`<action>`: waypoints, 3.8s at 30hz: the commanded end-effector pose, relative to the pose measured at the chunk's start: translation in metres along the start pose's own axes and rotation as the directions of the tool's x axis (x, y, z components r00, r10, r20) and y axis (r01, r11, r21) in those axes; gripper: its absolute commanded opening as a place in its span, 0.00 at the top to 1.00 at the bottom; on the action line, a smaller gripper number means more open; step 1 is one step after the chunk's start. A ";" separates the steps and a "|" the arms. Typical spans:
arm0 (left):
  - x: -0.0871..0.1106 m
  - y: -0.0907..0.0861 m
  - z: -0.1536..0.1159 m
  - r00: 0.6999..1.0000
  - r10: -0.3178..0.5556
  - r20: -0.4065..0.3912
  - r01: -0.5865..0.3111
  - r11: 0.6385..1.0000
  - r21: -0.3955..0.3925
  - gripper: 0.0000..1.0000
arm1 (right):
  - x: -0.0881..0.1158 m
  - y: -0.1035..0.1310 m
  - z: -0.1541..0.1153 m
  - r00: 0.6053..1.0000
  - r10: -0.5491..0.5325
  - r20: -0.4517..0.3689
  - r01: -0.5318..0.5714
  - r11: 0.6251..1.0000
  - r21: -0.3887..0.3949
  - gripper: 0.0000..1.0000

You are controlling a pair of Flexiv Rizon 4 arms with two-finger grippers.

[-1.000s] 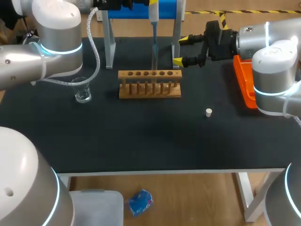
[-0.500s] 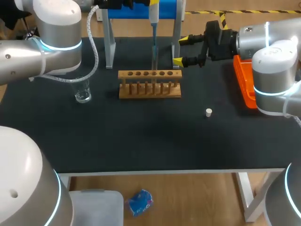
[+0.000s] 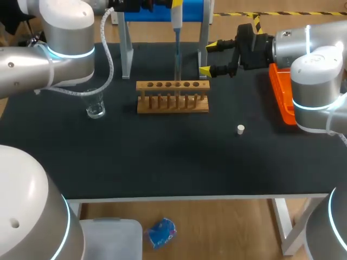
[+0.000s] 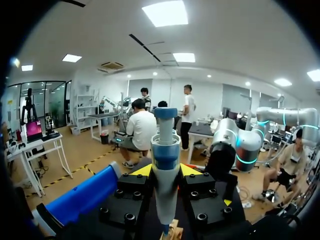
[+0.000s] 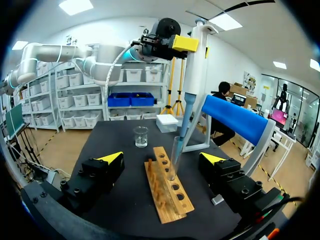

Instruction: Invert the test tube, pick up the pipette, mount the tip to pipette, aspirate from beaker and dispense into the tube, eject the tip, return the pipette, and cap with the stopper.

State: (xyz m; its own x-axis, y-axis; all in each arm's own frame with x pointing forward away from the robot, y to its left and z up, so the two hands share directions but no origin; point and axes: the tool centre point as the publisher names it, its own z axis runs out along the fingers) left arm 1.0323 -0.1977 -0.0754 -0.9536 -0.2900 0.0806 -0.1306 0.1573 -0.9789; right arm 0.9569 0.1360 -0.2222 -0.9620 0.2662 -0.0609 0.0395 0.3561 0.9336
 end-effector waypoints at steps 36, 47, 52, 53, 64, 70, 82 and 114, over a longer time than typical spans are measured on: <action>-0.003 0.003 -0.002 1.000 0.007 0.015 -0.007 1.000 0.013 1.00 | 0.001 0.000 0.000 1.000 -0.001 0.002 0.001 1.000 0.000 0.00; -0.003 0.003 -0.002 1.000 0.007 0.015 -0.007 1.000 0.013 1.00 | 0.001 0.000 0.000 1.000 -0.001 0.002 0.001 1.000 0.000 0.00; -0.003 0.003 -0.002 1.000 0.007 0.015 -0.007 1.000 0.013 1.00 | 0.001 0.000 0.000 1.000 -0.001 0.002 0.001 1.000 0.000 0.00; -0.003 0.003 -0.002 1.000 0.007 0.015 -0.007 1.000 0.013 1.00 | -0.003 0.003 -0.004 1.000 0.003 0.004 -0.003 1.000 0.002 0.00; -0.003 0.003 -0.002 1.000 0.007 0.015 -0.007 1.000 0.013 1.00 | -0.040 0.094 -0.071 0.985 -0.161 0.069 0.147 0.974 0.173 0.00; -0.003 0.003 -0.002 1.000 0.007 0.015 -0.007 1.000 0.013 1.00 | -0.065 0.155 -0.085 0.976 -0.203 0.078 0.181 0.958 0.224 0.00; -0.003 0.003 -0.002 1.000 0.007 0.015 -0.007 1.000 0.013 1.00 | -0.092 0.237 -0.052 0.998 -0.065 0.019 0.059 0.967 0.248 0.00; -0.003 0.003 -0.002 1.000 0.007 0.015 -0.007 1.000 0.013 1.00 | -0.059 0.239 -0.022 1.000 0.001 0.010 -0.002 0.986 0.164 1.00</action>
State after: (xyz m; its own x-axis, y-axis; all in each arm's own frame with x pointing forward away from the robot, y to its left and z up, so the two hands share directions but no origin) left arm 1.0348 -0.1947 -0.0785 -0.9511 -0.3001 0.0732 -0.1224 0.1485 -0.9813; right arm 1.0209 0.1853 0.0199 -0.9614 0.2689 -0.0593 0.0930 0.5201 0.8490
